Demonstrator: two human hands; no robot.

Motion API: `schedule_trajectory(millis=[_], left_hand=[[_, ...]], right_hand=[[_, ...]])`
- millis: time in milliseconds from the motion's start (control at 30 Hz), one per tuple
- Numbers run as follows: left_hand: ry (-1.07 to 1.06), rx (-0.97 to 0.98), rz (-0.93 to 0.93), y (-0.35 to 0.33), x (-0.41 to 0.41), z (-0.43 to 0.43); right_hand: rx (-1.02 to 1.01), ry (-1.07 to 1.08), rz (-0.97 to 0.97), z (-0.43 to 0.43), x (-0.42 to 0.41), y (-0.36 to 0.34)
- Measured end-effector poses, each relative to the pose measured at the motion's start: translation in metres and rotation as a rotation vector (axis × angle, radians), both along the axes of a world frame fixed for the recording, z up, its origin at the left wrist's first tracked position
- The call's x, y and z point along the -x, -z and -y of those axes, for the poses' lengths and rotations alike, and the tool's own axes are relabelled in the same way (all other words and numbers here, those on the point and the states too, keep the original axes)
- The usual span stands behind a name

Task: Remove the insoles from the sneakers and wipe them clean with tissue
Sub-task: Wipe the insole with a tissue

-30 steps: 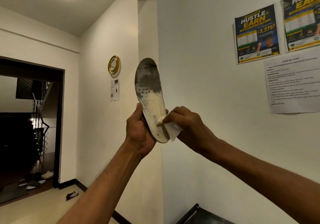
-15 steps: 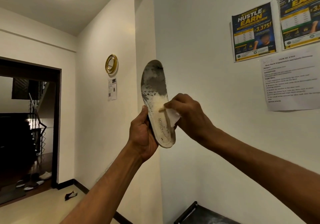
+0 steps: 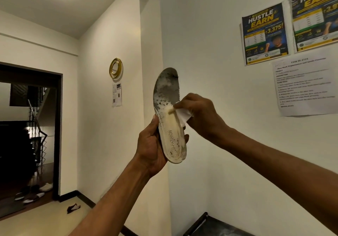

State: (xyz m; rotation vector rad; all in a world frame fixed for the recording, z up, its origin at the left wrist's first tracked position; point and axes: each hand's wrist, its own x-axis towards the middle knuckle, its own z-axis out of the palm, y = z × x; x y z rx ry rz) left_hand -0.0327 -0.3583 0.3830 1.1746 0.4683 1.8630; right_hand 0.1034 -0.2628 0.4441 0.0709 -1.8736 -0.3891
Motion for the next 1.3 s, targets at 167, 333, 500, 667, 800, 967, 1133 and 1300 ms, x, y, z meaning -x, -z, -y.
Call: schedule_trajectory(millis=[167, 333, 500, 667, 800, 967, 1133, 1300], left_hand=[[0.031, 0.002, -0.001, 0.002, -0.003, -0.001], [0.041, 0.026, -0.029, 0.002, -0.008, 0.001], [0.067, 0.054, -0.038, 0.004, -0.009, 0.005], [0.085, 0.098, -0.098, 0.004, -0.014, 0.009], [0.097, 0.108, -0.111, 0.007, -0.015, 0.011], [0.090, 0.121, -0.120, 0.008, -0.018, 0.012], [0.088, 0.136, -0.128, 0.009, -0.022, 0.012], [0.070, 0.133, -0.136, 0.009, -0.023, 0.013]], right_hand=[[-0.108, 0.000, 0.091, 0.001, 0.001, 0.000], [-0.015, -0.012, -0.059, -0.003, -0.001, -0.014], [0.004, -0.053, -0.083, 0.000, -0.005, -0.024], [-0.040, -0.009, -0.067, 0.000, -0.010, -0.032], [0.007, -0.015, -0.208, -0.005, -0.018, -0.044], [-0.087, 0.029, -0.051, 0.000, -0.016, -0.036], [-0.004, 0.027, -0.207, -0.005, -0.023, -0.049], [-0.017, 0.032, -0.255, -0.006, -0.027, -0.055]])
